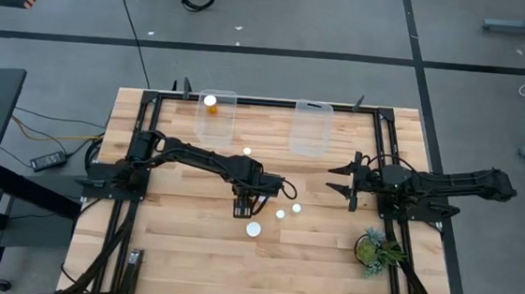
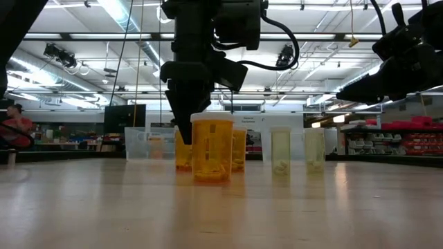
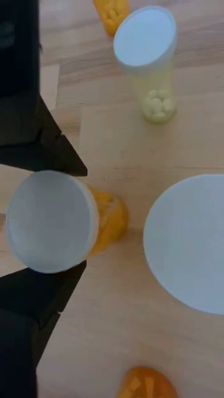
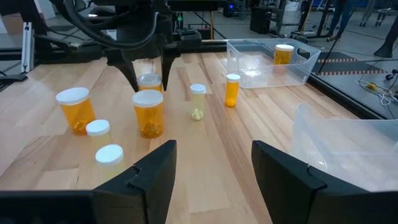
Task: Pick and place medicine bottles into bin by pill shape (circle, oval)
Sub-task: Put the orange capsule bottle into the left transparent bin
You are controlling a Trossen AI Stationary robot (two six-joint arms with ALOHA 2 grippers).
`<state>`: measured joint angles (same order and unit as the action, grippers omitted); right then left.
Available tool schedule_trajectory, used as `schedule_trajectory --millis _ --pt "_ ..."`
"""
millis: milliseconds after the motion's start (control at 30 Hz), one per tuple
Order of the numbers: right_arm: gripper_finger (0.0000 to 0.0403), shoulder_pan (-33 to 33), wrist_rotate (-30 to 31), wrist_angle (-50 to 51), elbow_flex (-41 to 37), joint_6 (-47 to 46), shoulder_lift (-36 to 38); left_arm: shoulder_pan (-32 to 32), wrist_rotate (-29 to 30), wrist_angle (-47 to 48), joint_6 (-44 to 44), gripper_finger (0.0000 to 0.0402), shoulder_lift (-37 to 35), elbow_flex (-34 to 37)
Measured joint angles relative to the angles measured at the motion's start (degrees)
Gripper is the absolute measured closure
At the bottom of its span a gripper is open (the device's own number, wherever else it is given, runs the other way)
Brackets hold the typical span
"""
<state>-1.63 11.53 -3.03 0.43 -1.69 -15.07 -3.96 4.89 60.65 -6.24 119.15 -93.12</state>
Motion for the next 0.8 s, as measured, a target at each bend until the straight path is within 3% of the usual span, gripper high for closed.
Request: schedule_trajectory --millis 300,533,800 --pt "0.0187 -0.01 0.00 -0.02 0.00 0.00 0.01 0.04 0.00 0.94 0.00 0.0175 0.00 0.00" --pt "0.0187 0.00 0.00 -0.04 0.00 0.00 0.02 0.12 -0.01 2.59 -0.01 0.0192 0.00 0.00" --pt "0.0187 -0.02 0.00 -0.04 0.00 0.00 0.01 1.17 -0.01 4.32 -0.04 0.0182 0.00 0.00"
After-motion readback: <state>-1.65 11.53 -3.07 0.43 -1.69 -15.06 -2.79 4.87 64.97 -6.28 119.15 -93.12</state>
